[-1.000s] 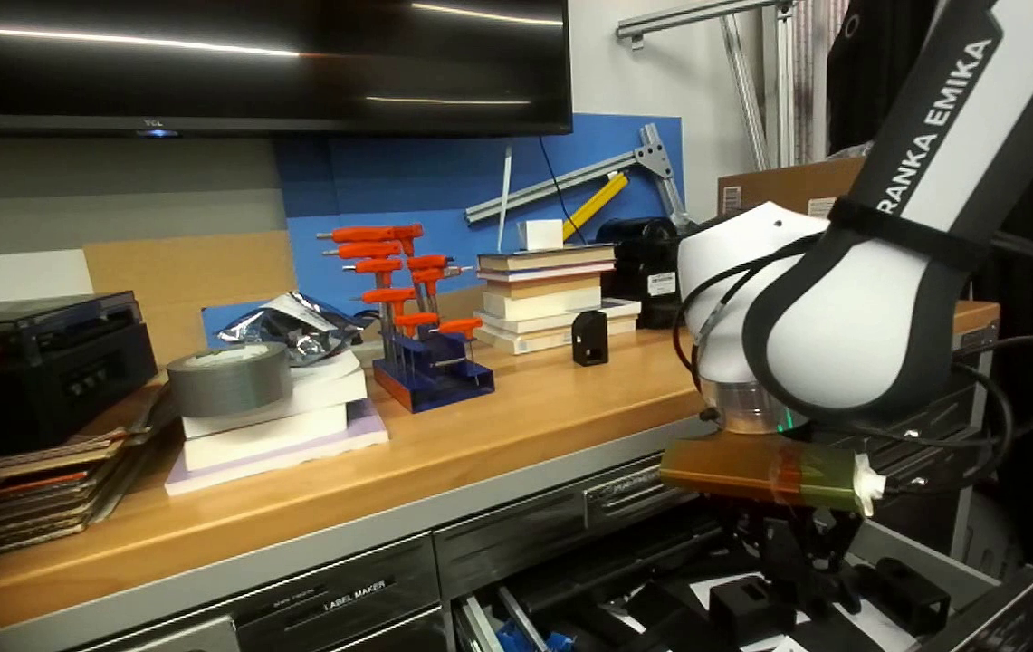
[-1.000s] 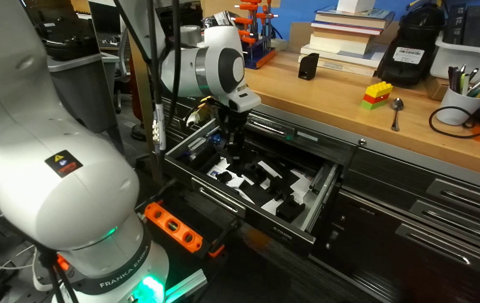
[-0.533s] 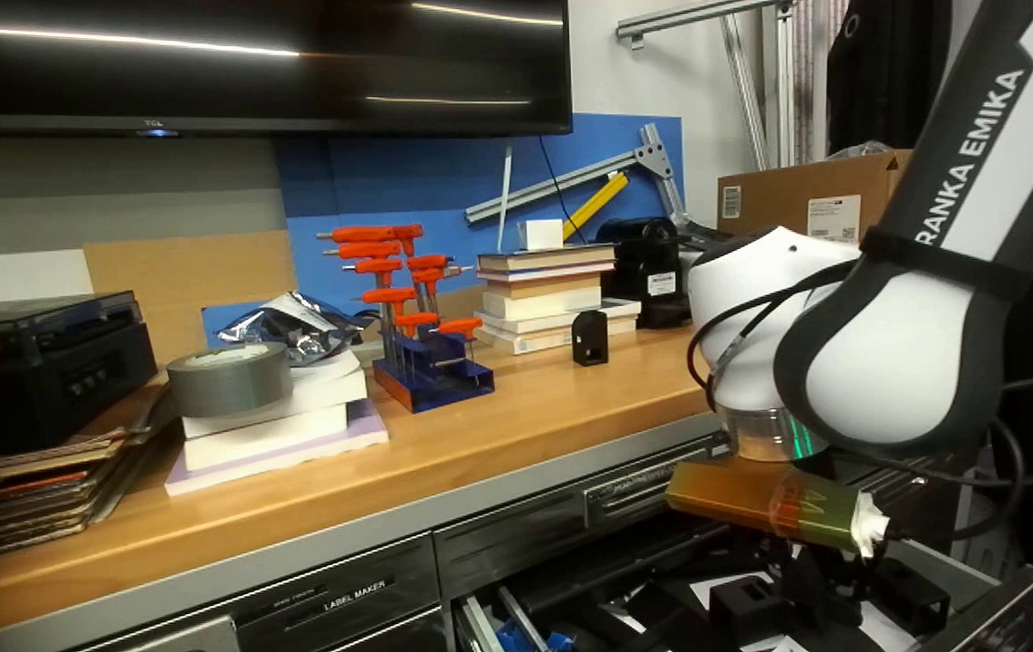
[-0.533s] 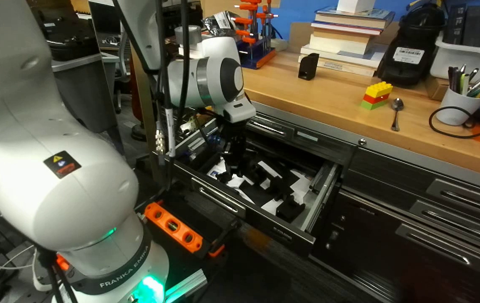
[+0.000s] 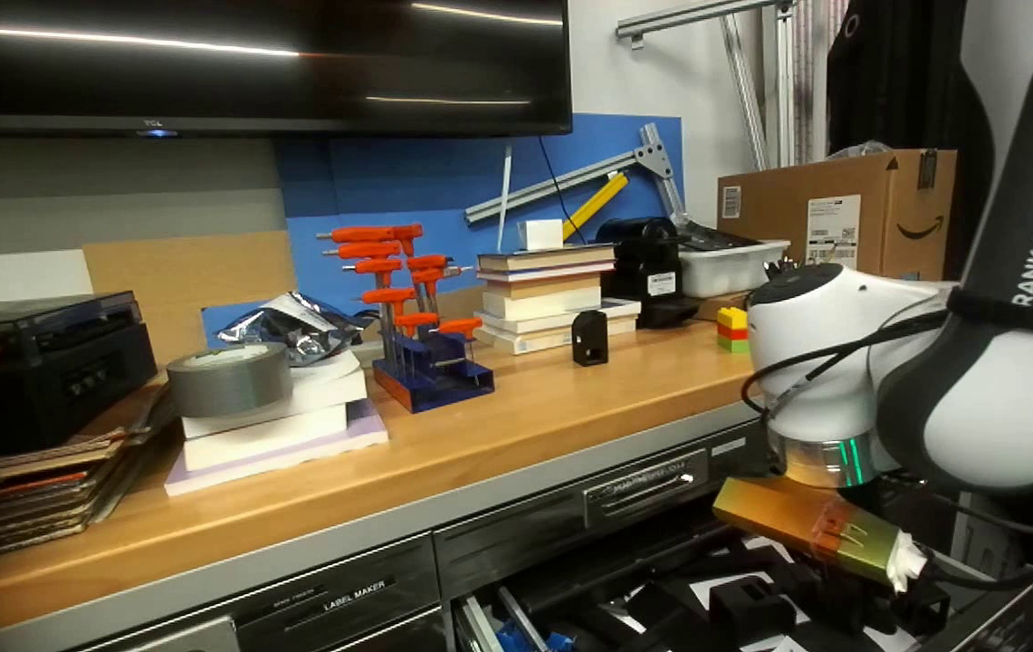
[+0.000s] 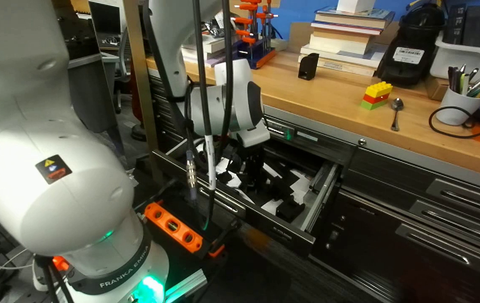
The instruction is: Put the black objects in the drawer and close it
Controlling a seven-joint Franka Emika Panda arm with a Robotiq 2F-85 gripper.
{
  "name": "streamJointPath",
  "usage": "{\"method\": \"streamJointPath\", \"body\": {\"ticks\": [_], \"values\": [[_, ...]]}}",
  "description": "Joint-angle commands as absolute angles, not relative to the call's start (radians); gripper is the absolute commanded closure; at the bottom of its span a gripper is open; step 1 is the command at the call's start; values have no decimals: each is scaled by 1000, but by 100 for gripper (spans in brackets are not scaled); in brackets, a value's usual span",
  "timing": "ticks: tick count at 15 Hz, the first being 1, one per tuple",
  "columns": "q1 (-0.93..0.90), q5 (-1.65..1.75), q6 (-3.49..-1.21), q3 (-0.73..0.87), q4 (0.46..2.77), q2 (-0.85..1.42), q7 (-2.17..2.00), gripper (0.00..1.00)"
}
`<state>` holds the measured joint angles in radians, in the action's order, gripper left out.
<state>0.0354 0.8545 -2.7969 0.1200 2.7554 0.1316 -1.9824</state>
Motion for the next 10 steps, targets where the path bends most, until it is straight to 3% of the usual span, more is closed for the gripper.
{"method": "streamJointPath", "body": {"ticks": [1, 7, 8, 10], "values": [[62, 1024, -2912, 193, 2755, 187, -2116, 83], [57, 1245, -3014, 290, 2735, 235, -2264, 82], [60, 1264, -3033, 297, 2733, 238, -2277, 40], [60, 1297, -3059, 307, 2727, 247, -2302, 33]]}}
